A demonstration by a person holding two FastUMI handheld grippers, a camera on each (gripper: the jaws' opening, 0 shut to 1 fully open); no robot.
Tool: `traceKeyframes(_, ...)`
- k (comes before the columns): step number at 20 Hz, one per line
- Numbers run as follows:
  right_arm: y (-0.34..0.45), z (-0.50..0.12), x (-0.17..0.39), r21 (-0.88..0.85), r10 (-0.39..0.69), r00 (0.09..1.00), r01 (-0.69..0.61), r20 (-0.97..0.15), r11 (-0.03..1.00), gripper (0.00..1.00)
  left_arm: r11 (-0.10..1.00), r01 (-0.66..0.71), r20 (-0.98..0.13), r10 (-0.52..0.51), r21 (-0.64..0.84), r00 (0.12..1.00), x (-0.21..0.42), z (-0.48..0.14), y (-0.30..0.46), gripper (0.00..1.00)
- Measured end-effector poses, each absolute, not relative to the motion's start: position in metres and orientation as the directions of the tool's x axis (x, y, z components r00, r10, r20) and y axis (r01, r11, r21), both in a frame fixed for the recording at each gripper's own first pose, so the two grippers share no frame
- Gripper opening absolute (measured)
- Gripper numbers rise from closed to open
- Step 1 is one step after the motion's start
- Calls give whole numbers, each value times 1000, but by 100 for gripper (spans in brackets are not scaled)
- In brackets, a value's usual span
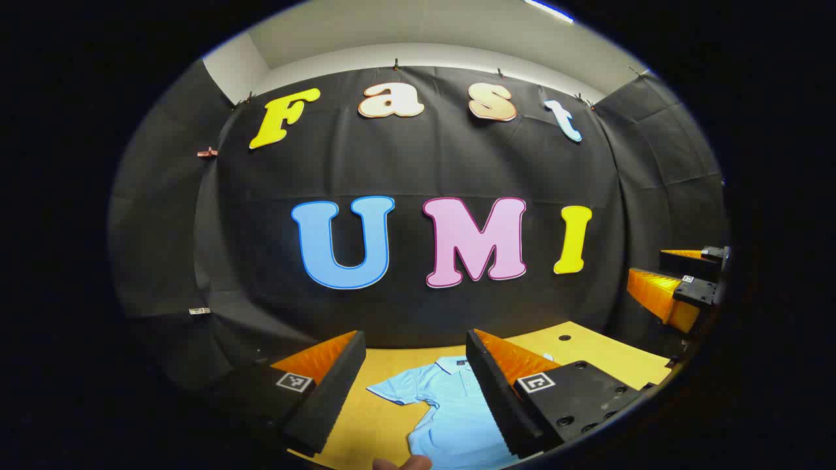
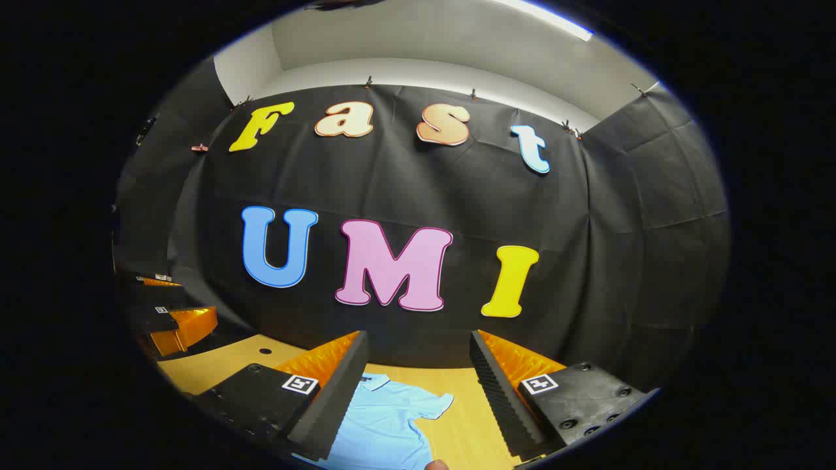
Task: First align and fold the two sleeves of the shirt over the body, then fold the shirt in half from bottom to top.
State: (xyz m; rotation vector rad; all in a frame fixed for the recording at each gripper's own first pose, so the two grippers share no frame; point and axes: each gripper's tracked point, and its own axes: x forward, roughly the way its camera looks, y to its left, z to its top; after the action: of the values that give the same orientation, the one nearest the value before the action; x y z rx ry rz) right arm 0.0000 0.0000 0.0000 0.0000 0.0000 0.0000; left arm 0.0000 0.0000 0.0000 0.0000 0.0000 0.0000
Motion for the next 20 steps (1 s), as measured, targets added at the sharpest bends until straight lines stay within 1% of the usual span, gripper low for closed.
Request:
traceKeyframes(3, 5, -7, 3, -1, 25, 999, -25, -24, 1000, 96, 1000, 1, 5, -1, 7, 1000, 2, 1, -3, 98)
traceKeyframes(17, 1, -17, 10, 15, 22, 998, -22, -51, 1000, 97, 1000, 7, -14, -6, 30, 1000, 6, -8, -8, 98)
traceKeyframes(18, 1, -18, 10, 18, 24, 998, -23, -54, 1000, 95, 1000, 8, -15, -8, 30, 1000, 6, -9, -9, 98)
traceKeyframes(19, 3, -19, 10, 18, 27, 998, -26, -56, 1000, 97, 999, 9, -15, -8, 31, 1000, 7, -9, -10, 98)
traceKeyframes(20, 4, -20, 12, 15, 28, 998, -27, -59, 1000, 96, 999, 10, -15, -10, 32, 1000, 8, -10, -10, 98)
